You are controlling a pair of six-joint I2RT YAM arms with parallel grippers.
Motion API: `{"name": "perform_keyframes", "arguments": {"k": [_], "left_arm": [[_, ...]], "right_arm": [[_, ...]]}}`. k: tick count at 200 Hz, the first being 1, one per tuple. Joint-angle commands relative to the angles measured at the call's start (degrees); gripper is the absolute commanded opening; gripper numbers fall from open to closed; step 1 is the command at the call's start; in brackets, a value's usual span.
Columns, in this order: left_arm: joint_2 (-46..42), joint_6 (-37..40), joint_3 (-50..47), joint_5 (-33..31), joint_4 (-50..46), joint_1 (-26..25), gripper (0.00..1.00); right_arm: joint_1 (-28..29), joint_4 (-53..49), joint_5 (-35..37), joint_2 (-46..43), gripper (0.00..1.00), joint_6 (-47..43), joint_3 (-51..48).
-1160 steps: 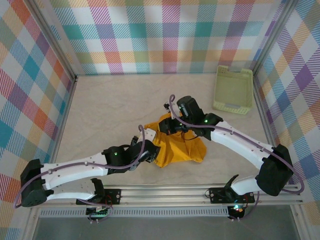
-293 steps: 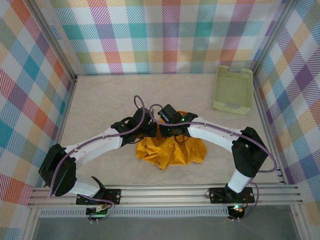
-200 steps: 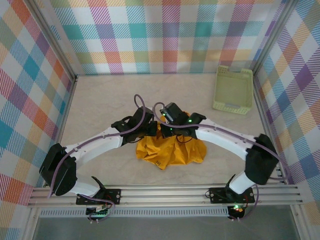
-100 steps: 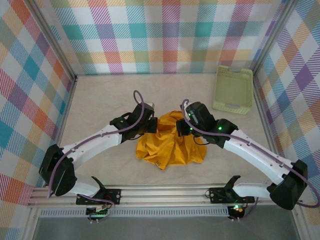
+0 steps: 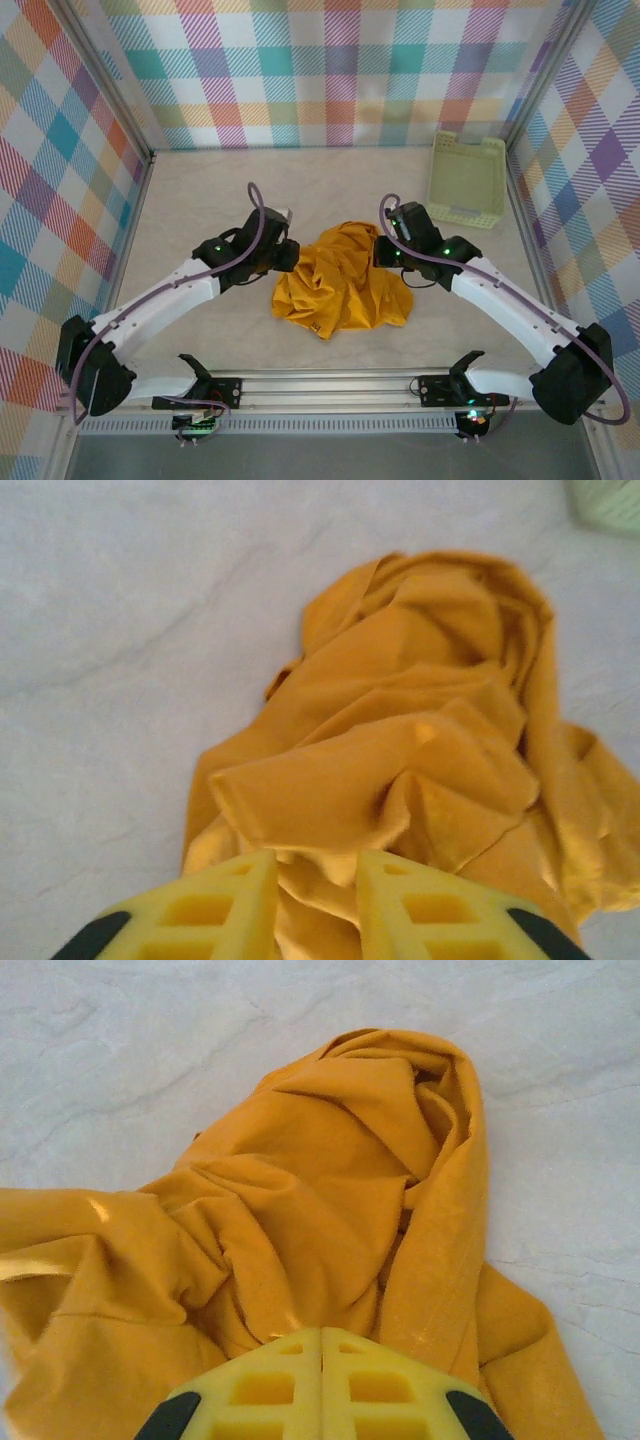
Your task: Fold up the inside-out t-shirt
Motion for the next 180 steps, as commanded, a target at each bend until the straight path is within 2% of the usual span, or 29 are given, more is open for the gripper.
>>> {"name": "perform_keyframes", "arguments": {"k": [1, 9, 21, 42, 55, 82, 104, 122, 132, 160, 180], "left_arm": [[1.06, 0.99, 2.06, 0.05, -4.05, -0.35, 0.32], [0.71, 0.66, 1.79, 0.63, -3.57, -0.73, 0.32], [0.13, -0.04, 1.28, 1.29, -3.13, -0.76, 0.32], [-2.26, -2.68, -1.15, -1.84, -2.73, -0.75, 0.31], [-5.38, -4.85, -4.45, -2.71, -1.17, -0.46, 0.35], [-11.42, -8.55, -11.30, -1.37, 1.22, 1.20, 0.40], [-14.80, -10.58, -14.80, 0.57, 2.61, 3.10, 0.46], [-15.07, -11.38, -15.96, 2.23, 3.35, 4.16, 0.48], [-14.49, -11.56, -16.21, 3.17, 3.92, 4.26, 0.48], [-11.61, -11.67, -15.67, 4.80, 4.92, 4.26, 0.48], [-8.92, -11.36, -14.76, 7.63, 6.35, 4.18, 0.47]], "right_arm": [[1.51, 1.99, -4.12, -1.01, 0.00, -2.36, -0.27], [3.70, 1.76, -3.49, -1.01, 0.00, -3.60, 0.61], [8.20, 0.64, -1.21, -0.04, 0.10, -5.58, 2.55], [14.20, -0.87, 1.93, 3.91, 0.33, -6.49, 5.18], [16.67, -0.14, 2.65, 6.41, 0.48, -6.00, 5.38], [21.03, 0.58, 4.36, 11.89, 0.64, -6.70, 7.79], [23.27, -0.36, 7.05, 15.82, 0.72, -7.49, 10.94], [23.74, -2.02, 10.12, 19.32, 0.72, -7.55, 13.47], [23.71, -4.13, 12.25, 21.61, 0.67, -7.24, 15.32], [23.38, -7.54, 17.84, 23.67, 0.36, -4.46, 16.98], [21.54, -7.47, 17.70, 21.54, 0.16, -2.93, 14.89]]}}
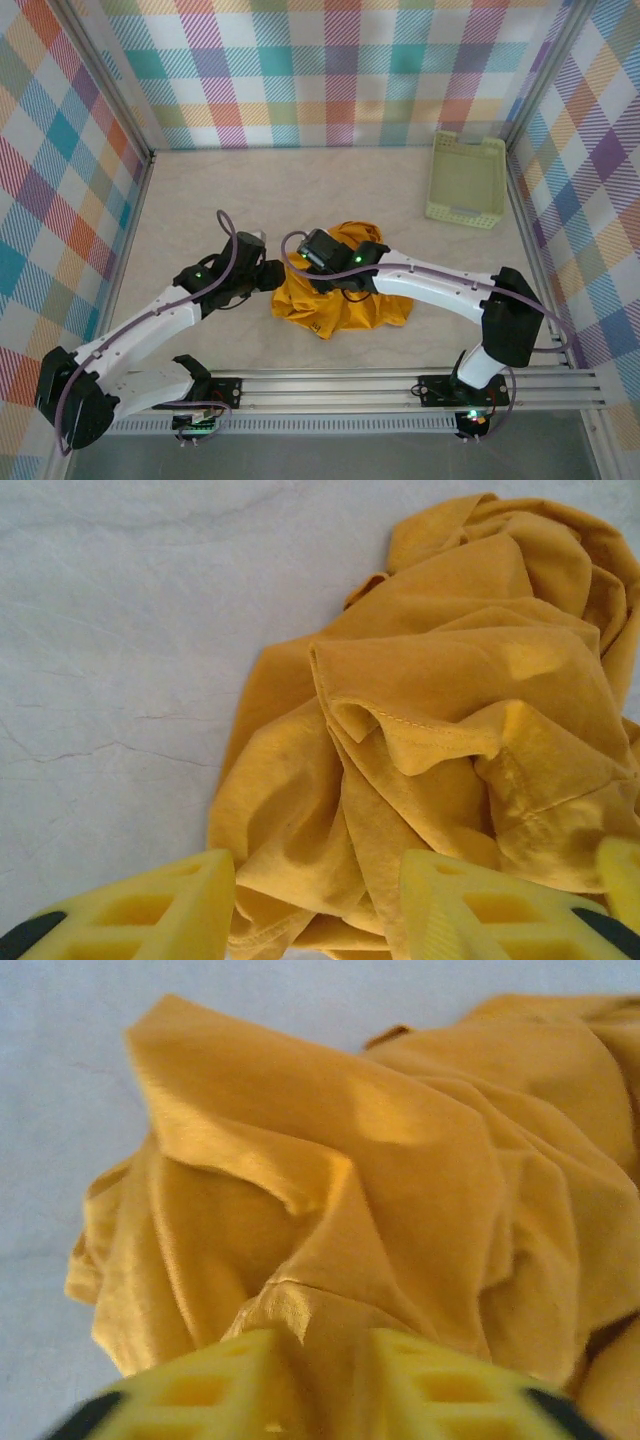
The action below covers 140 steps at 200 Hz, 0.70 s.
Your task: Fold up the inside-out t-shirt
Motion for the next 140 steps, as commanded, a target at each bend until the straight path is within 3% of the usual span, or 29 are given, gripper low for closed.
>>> {"name": "perform_keyframes", "arguments": {"k": [1, 18, 41, 101, 129, 140], "left_arm": [[2.68, -0.76, 0.83, 4.26, 2.78, 0.37, 0.47], [5.14, -0.77, 1.71, 5.84, 3.94, -0.18, 0.46], [7.21, -1.00, 2.21, 7.25, 5.82, -0.94, 0.44], [11.93, -1.35, 4.46, 9.04, 9.49, -2.92, 0.42], [15.05, -0.77, 5.66, 8.27, 10.25, -3.19, 0.37], [16.54, -0.54, 6.28, 8.16, 10.46, -3.28, 0.33]], "right_arm": [[-1.77, -2.99, 3.71, -2.14, 0.15, 2.64, -0.92], [-3.67, -2.33, 2.43, -4.54, 0.04, 3.77, -3.25], [-6.11, 0.21, -0.97, -8.51, 0.00, 5.72, -7.39], [-9.67, 9.51, -9.30, -17.01, 0.00, 8.64, -17.62], [-11.21, 10.28, -10.54, -18.04, 0.04, 10.70, -19.69], [-12.41, 10.28, -11.33, -18.08, 0.11, 11.39, -20.28]]}}
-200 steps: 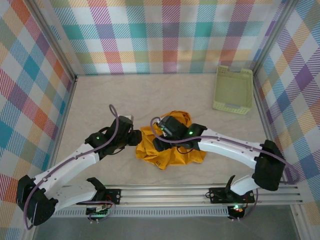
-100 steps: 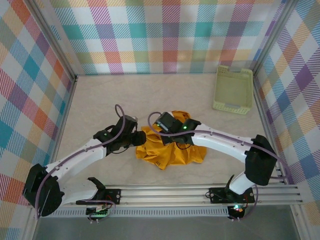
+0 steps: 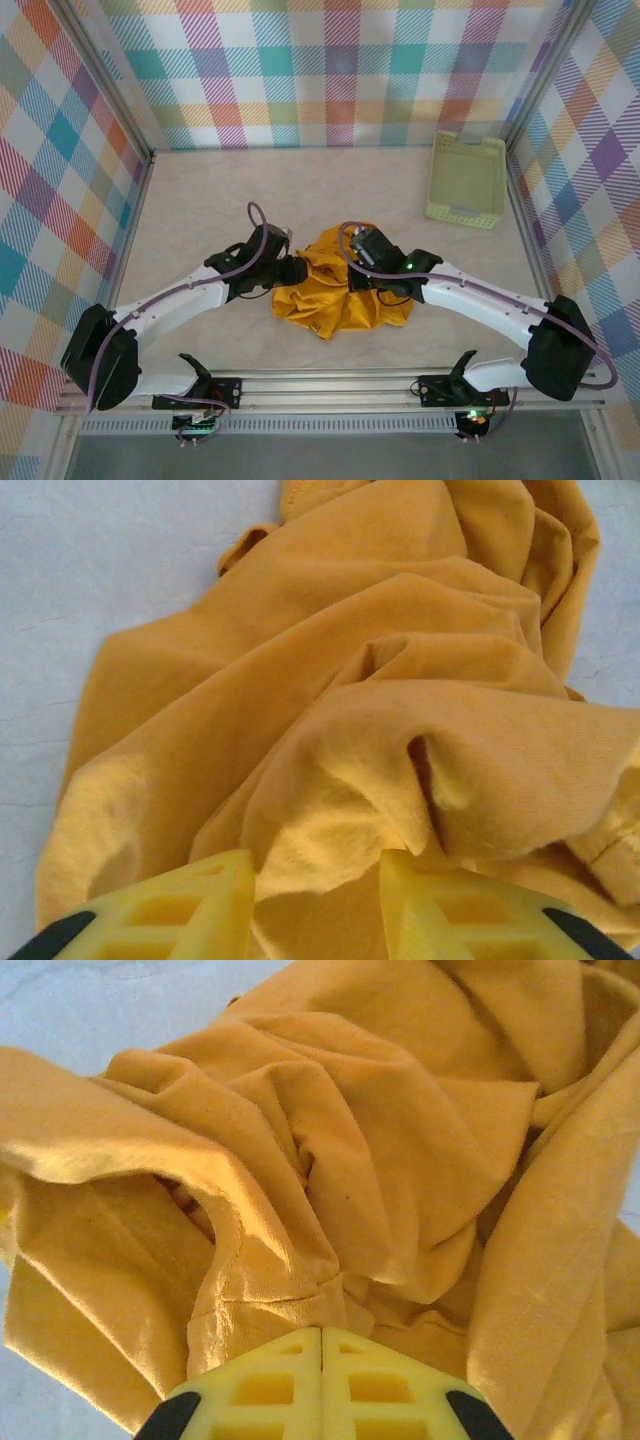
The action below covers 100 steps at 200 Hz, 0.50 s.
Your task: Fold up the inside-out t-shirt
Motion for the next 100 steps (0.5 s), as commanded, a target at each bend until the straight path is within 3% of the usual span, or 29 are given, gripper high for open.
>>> {"name": "perform_keyframes", "arguments": {"k": [1, 23, 49, 74, 100], "left_arm": [[2.82, 0.60, 2.44, 0.21, 1.57, -0.81, 0.32], [4.86, 1.30, 4.37, -0.73, 0.91, -2.08, 0.21], [5.66, 2.63, 6.10, -1.87, 0.40, -5.06, 0.07], [4.06, 3.55, 5.40, -2.50, 2.65, -8.33, 0.00], [1.99, 3.54, 4.30, -3.45, 5.05, -10.59, 0.00]], "right_arm": [[-2.03, 2.26, -2.96, -1.55, 0.12, 2.66, -1.63], [-1.96, -1.32, 1.86, -1.69, 0.32, 0.69, -0.22], [1.39, -6.91, 9.85, -1.58, 0.41, -3.47, 3.84], [4.69, -7.00, 9.53, -1.51, 0.43, -6.14, 5.73], [5.26, -3.27, 1.44, 0.30, 0.38, -6.31, 5.44]]}}
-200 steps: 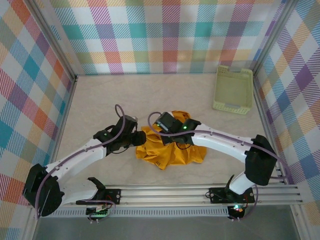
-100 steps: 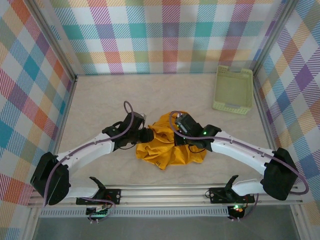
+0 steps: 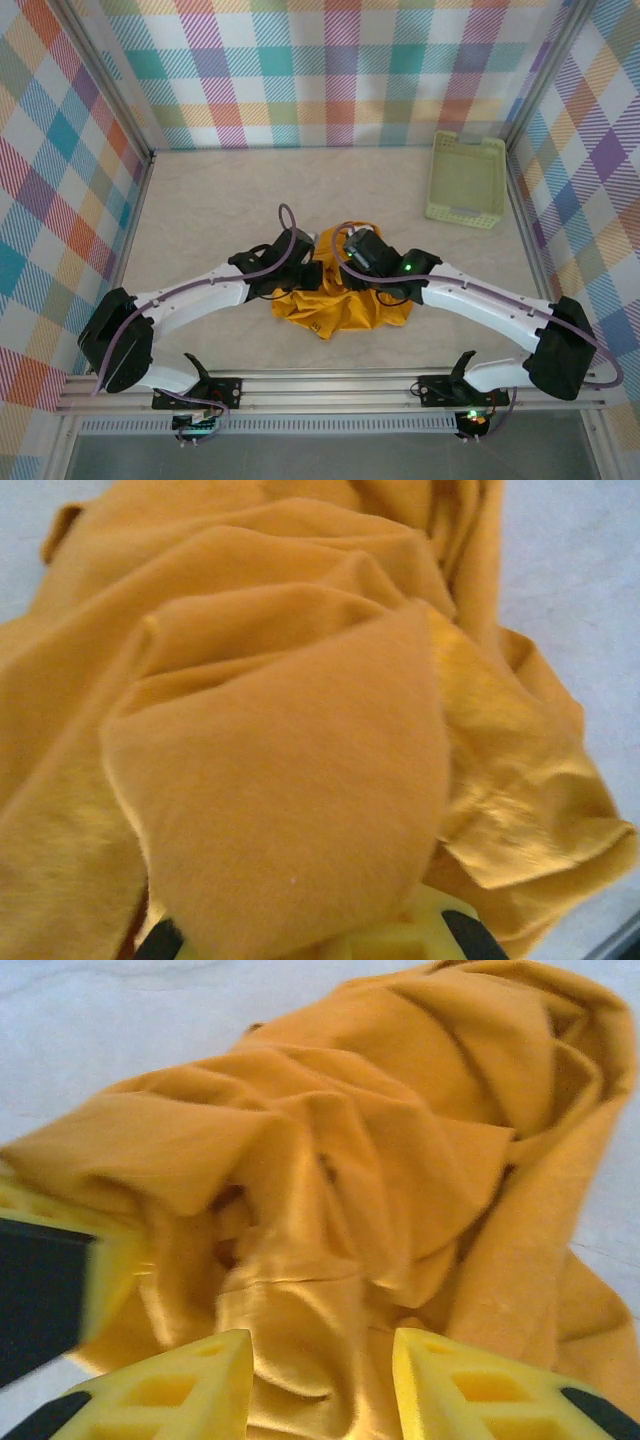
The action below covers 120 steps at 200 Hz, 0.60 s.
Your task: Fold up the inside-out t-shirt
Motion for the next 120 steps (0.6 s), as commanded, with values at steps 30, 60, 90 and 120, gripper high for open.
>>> {"name": "perform_keyframes", "arguments": {"k": [30, 60, 90, 120], "left_arm": [[-5.04, 0.99, -1.73, -2.43, 3.59, -2.61, 0.00], [-6.92, 0.52, -3.37, -3.11, 3.69, -2.66, 0.00], [-8.75, 0.40, -4.72, -3.76, 4.16, -2.66, 0.00], [-10.89, 0.50, -6.36, -3.92, 4.97, -2.73, 0.00]], "right_arm": [[0.67, 4.93, -8.37, 2.72, 0.37, -0.28, -0.30], [0.67, 5.51, -7.70, 5.51, 0.43, -1.12, 0.43], [0.36, 3.80, -3.21, 9.63, 0.47, -0.39, 1.02], [-1.32, 3.36, 0.08, 11.50, 0.45, -0.49, 0.34]]}}
